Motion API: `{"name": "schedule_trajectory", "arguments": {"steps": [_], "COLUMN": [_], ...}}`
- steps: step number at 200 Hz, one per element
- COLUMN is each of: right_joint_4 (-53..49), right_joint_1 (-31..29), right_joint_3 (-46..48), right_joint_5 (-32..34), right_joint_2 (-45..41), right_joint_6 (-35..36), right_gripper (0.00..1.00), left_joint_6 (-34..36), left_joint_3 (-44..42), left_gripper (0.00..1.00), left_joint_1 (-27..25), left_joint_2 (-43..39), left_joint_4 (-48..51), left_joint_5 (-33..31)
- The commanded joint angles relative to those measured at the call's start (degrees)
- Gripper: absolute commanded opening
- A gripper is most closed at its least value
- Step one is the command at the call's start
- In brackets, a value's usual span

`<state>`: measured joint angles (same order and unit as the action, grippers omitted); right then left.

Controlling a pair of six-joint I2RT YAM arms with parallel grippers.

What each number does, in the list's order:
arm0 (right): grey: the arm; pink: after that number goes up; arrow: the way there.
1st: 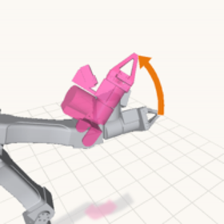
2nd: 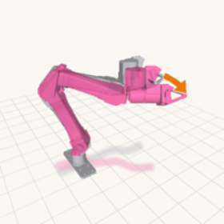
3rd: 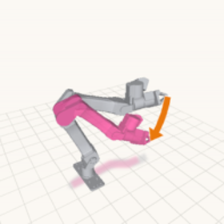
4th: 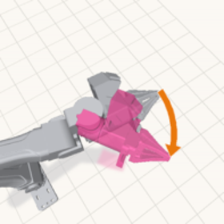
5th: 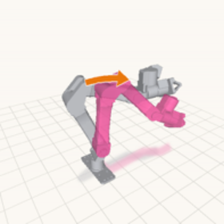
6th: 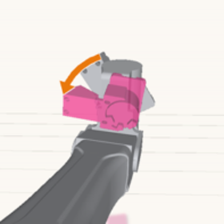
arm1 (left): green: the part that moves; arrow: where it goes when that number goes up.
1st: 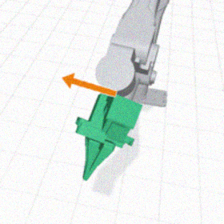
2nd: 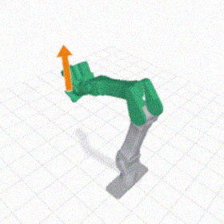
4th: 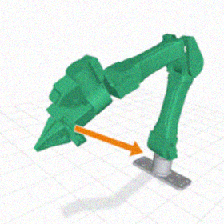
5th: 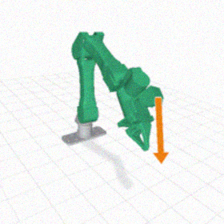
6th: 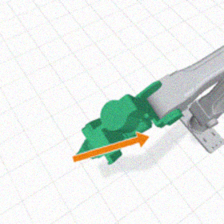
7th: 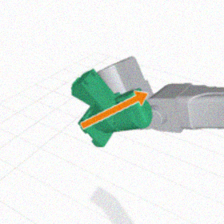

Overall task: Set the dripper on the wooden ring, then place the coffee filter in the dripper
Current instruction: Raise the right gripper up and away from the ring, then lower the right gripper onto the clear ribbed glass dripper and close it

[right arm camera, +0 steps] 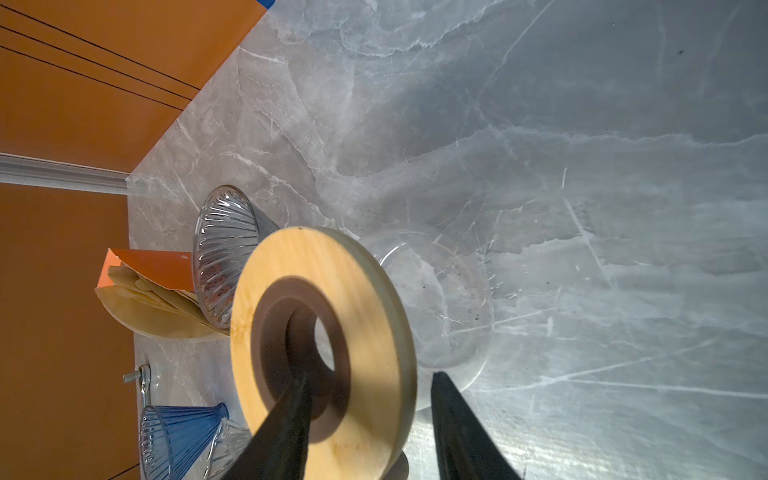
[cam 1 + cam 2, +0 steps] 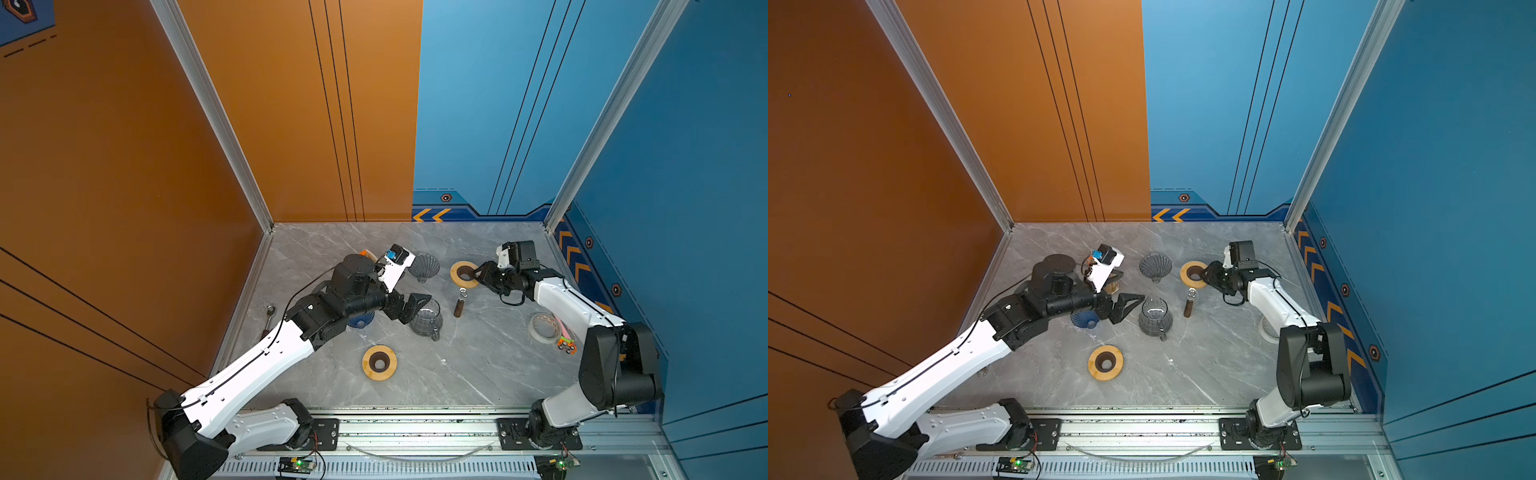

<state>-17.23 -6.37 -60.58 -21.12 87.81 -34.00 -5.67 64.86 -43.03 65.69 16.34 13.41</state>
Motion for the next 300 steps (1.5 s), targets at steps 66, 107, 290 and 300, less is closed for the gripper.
{"name": "schedule_trajectory", "arguments": {"steps": [66, 107, 290, 300], "right_joint_4": [-5.79, -8.52, -30.0, -30.77], "right_joint_1": [-3.87, -9.52, -32.54, -32.74], "right_joint_3": [3.55, 0.42, -39.85, -41.54], "right_joint_5": [5.77, 7.09, 26.12, 27.57], "right_joint_2": [-15.11, -15.86, 20.56, 22.16], "right_joint_6": [6.03, 8.6, 34.45, 35.24], "right_gripper": [0.47, 0.45, 0.4, 0.4], "left_joint_6": [-1.08, -4.69, -4.41, -4.69], "left_joint_3": [1.27, 2.49, 0.4, 0.21], "left_gripper": [0.98, 0.98, 0.98, 0.98], "left_joint_1": [0.81, 2.15, 21.44, 21.66], "left_joint_2": [-0.75, 0.86, -7.17, -7.16], "left_joint_4": [1.23, 2.39, -2.54, -3.04], "left_joint_5": [-2.14, -3.36, 8.8, 9.23]}}
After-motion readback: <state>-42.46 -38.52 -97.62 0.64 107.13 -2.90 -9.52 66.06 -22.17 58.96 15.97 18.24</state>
